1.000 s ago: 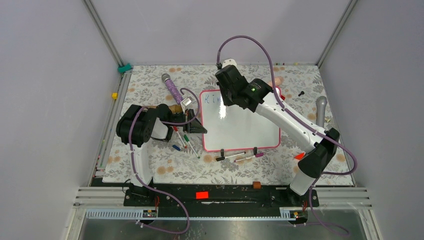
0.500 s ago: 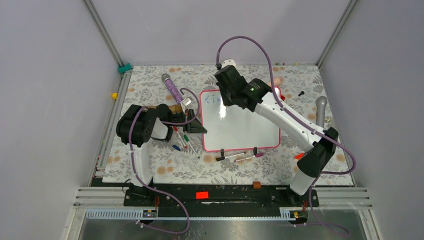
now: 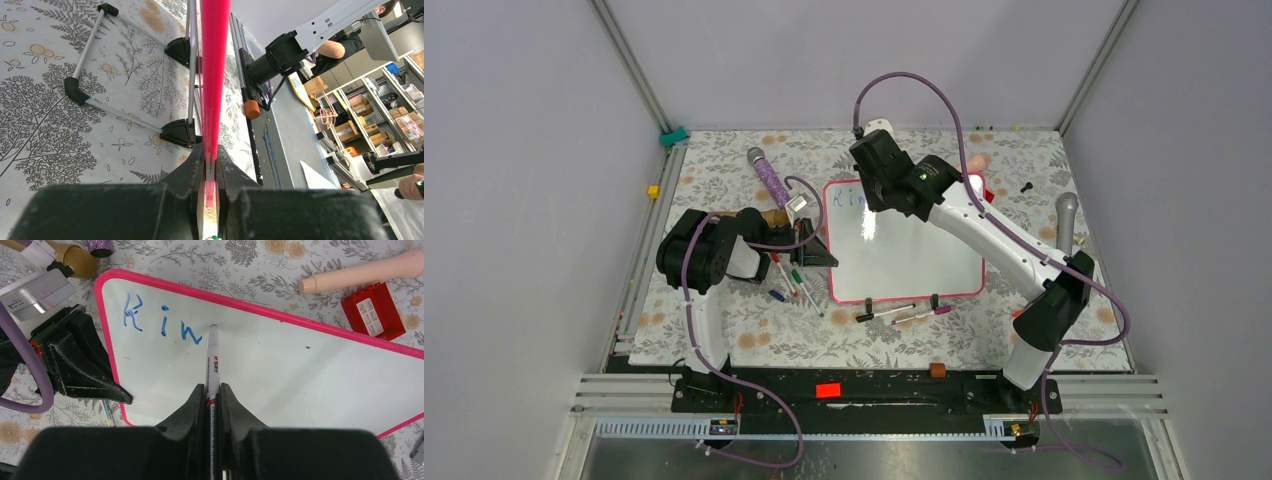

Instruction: Write a sentence on the whiteboard

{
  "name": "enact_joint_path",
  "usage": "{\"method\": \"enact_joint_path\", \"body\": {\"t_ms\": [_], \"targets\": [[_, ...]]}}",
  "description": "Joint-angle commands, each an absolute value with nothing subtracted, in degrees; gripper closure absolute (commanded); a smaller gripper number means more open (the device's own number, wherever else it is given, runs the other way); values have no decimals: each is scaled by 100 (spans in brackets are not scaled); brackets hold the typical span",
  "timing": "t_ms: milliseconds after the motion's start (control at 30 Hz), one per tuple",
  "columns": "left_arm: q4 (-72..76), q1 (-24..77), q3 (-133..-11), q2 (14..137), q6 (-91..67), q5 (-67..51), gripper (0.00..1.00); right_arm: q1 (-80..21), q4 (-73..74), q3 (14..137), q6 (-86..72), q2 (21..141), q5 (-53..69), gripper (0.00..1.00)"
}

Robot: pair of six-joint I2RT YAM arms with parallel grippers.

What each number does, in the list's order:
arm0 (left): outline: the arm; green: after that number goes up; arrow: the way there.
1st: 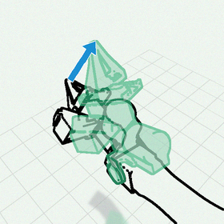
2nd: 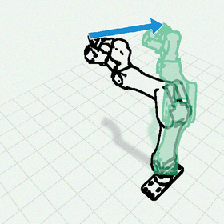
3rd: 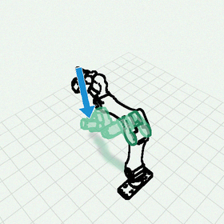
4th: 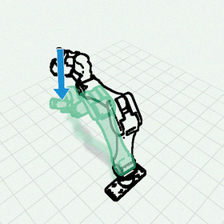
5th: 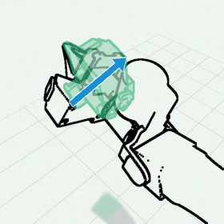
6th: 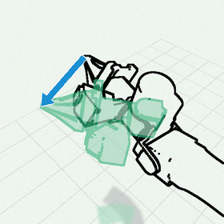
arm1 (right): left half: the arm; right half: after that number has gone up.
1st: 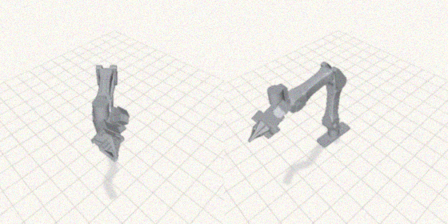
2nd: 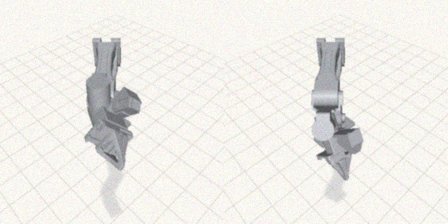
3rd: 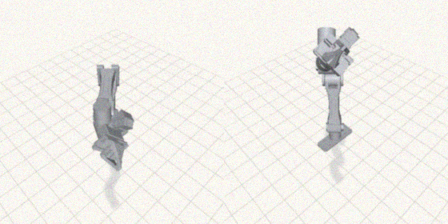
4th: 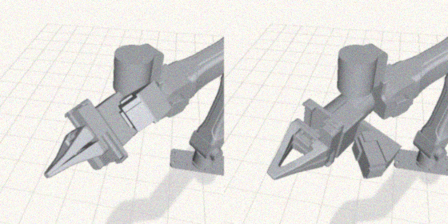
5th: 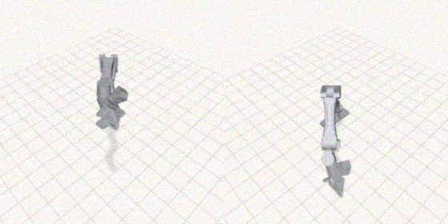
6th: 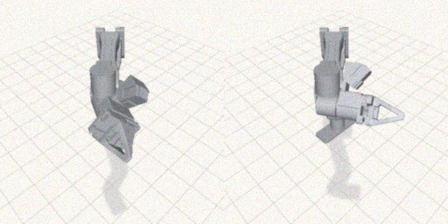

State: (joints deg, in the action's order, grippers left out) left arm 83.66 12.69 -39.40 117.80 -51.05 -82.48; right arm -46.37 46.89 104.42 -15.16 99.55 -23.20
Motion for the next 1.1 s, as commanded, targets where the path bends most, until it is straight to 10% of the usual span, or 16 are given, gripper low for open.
{"method": "enact_joint_path", "body": {"t_ms": [0,1067], "targets": [[8446,1344,-3947,11620,-5219,-8776,100,-4570,4617,10731,-1452,10048,-2354,100],[8445,1353,-3938,11646,-5211,-8758,100,-4566,4780,10401,-1485,9872,-2473,100]]}}
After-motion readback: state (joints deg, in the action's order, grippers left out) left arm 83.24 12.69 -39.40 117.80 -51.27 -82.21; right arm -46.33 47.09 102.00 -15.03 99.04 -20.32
